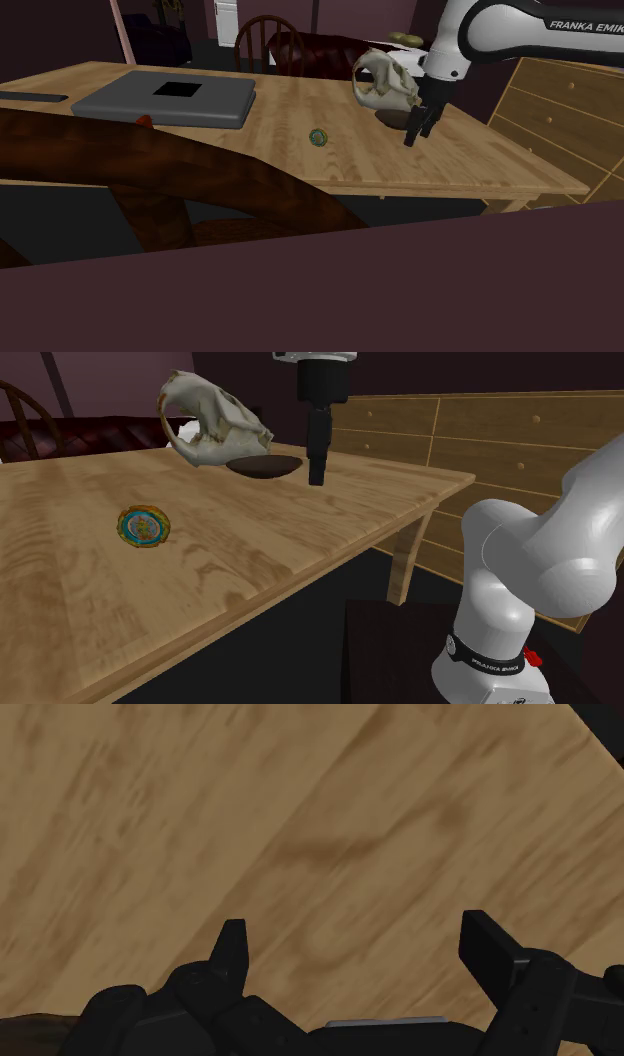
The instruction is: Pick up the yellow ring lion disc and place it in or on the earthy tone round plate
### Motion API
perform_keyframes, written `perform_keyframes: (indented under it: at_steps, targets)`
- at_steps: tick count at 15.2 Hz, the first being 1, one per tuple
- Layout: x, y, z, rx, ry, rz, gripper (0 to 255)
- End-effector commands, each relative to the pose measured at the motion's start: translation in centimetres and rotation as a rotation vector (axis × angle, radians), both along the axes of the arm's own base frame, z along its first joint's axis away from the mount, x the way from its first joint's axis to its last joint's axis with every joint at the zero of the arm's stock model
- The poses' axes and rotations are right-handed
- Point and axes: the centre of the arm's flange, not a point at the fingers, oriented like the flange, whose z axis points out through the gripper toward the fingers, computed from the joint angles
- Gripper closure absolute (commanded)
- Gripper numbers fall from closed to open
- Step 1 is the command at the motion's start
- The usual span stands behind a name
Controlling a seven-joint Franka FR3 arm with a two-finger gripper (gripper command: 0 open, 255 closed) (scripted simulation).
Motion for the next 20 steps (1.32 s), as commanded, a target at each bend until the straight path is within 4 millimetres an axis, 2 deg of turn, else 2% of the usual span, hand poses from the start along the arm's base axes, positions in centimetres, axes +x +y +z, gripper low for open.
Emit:
perform_keyframes:
  at_steps: [1, 10, 20]
  targets:
    - [0.0, 0.0, 0.0, 0.000, 0.000, 0.000, 0]
    - [9.2, 7.8, 1.2, 0.000, 0.026, 0.142, 0]
    - [18.0, 17.9, 2.3, -0.001, 0.056, 0.299, 0]
